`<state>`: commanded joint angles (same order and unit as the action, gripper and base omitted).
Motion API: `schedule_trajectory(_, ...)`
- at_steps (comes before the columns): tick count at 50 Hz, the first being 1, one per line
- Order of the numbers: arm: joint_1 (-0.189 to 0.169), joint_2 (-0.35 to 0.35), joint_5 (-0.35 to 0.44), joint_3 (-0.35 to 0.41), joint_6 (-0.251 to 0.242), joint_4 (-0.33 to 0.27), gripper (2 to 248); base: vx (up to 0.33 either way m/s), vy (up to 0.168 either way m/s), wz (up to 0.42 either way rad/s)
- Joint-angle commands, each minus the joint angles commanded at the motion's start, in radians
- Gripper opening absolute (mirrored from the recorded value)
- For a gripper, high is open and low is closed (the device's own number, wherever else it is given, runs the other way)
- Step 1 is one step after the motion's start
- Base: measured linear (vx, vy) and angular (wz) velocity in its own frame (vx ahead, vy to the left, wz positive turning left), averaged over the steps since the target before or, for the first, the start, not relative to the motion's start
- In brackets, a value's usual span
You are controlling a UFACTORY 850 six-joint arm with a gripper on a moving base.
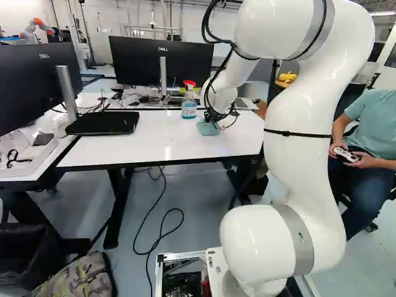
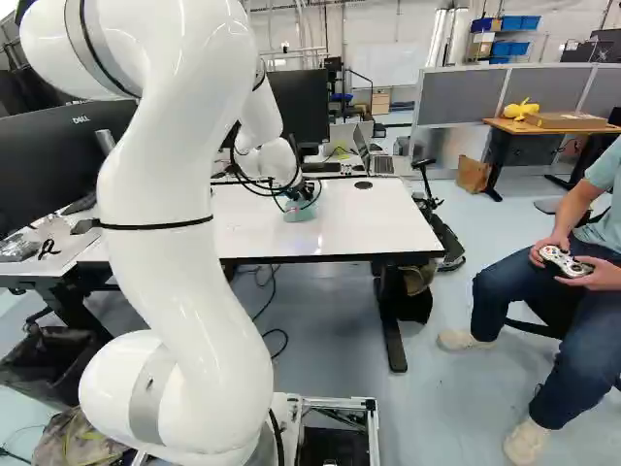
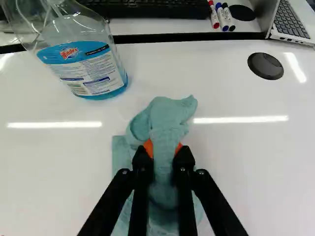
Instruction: Clean the table with the green towel
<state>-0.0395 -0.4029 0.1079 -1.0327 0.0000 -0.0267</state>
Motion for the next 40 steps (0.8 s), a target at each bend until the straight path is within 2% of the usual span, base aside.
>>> schedule_trajectory(11,0.001,-0.023,0.000,-0.029,0.000,0.000,57,0.000,0.000,0.000)
schedule_trajectory(22,0.024,-0.043,0.000,-0.055,0.000,0.000,57,0.000,0.000,0.000)
schedule_trajectory(40,0.065,-0.018,0.000,-0.023,0.000,0.000,57,0.000,0.000,0.000)
